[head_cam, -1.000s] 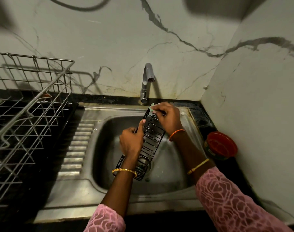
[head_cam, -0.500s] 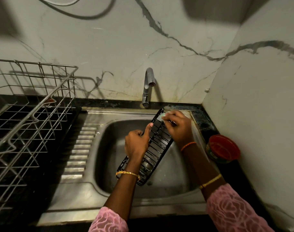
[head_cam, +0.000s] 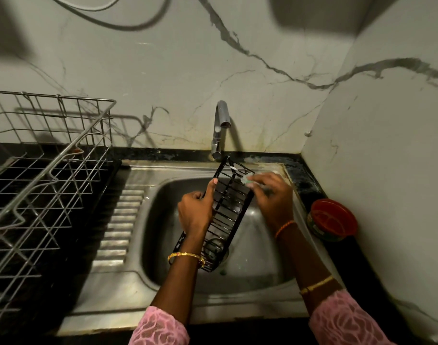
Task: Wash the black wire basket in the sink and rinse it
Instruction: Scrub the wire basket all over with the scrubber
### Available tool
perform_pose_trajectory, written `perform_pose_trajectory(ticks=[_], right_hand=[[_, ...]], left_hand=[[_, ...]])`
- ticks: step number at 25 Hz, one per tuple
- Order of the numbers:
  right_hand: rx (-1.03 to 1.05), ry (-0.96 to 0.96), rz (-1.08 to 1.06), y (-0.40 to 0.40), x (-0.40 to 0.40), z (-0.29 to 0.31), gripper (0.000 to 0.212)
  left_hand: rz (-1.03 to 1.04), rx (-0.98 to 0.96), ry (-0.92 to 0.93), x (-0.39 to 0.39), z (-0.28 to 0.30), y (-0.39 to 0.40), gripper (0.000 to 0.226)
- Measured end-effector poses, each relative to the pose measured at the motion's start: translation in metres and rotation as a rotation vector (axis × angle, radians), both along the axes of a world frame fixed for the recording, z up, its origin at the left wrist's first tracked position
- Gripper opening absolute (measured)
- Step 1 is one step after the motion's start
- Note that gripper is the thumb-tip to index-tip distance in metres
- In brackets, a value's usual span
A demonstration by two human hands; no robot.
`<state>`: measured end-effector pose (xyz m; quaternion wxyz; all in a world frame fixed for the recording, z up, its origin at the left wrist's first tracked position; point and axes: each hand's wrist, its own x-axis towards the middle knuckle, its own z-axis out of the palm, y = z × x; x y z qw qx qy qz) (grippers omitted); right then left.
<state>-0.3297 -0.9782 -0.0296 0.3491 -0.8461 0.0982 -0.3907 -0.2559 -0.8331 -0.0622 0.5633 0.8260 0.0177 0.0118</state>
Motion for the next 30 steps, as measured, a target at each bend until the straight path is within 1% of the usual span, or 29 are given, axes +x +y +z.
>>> perform_pose_trajectory(ticks=[2,3,4,6,7,10,14,16,19,21,24,27,29,30], right_hand=[[0.259,-0.054,0.039,0.006,0.017,0.024,0.016],[0.353,-0.031,0.057,0.007,0.029,0.036,0.017],[0.385,0.032,0.063,0.007,0.041,0.046,0.017],[0.293,0.171,0.03,0.009,0.059,0.056,0.018],[0.24,0.2,0.025,0.01,0.064,0.059,0.017],[0.147,0.169,0.066,0.013,0.049,0.061,0.014],[0.014,0.094,0.05,-0.001,0.011,0.036,0.012],[0.028,0.076,0.042,-0.002,0.004,0.033,0.012],[0.07,0.156,0.079,0.009,0.015,0.053,0.014],[0.055,0.208,0.079,0.016,0.026,0.064,0.015],[0.044,0.219,0.071,0.021,0.026,0.065,0.019],[-0.028,0.28,0.075,0.02,0.011,0.06,0.025],[-0.141,0.178,0.05,0.023,0.007,0.051,0.023],[-0.191,0.144,0.06,0.026,0.007,0.044,0.023]], left_hand=[[0.004,-0.008,0.008,0.002,0.001,0.003,0.076],[-0.009,-0.006,-0.001,0.002,0.003,0.004,0.074],[-0.022,-0.005,-0.011,0.001,0.004,0.006,0.071],[-0.021,-0.026,-0.021,0.001,0.005,0.009,0.067],[-0.009,-0.051,-0.026,0.0,0.006,0.009,0.066],[0.029,-0.098,-0.035,0.001,0.004,0.01,0.064],[0.08,-0.182,0.025,0.006,-0.005,0.017,0.072],[0.062,-0.214,0.038,0.006,-0.005,0.017,0.068],[0.051,-0.304,0.027,0.001,-0.002,0.015,0.062],[0.052,-0.309,-0.006,0.0,-0.002,0.015,0.063],[0.09,-0.326,-0.037,0.001,-0.005,0.015,0.067],[0.091,-0.396,-0.073,-0.005,-0.007,0.014,0.064],[0.044,-0.395,-0.092,-0.009,-0.004,0.009,0.063],[0.036,-0.361,-0.101,-0.009,0.001,0.006,0.066]])
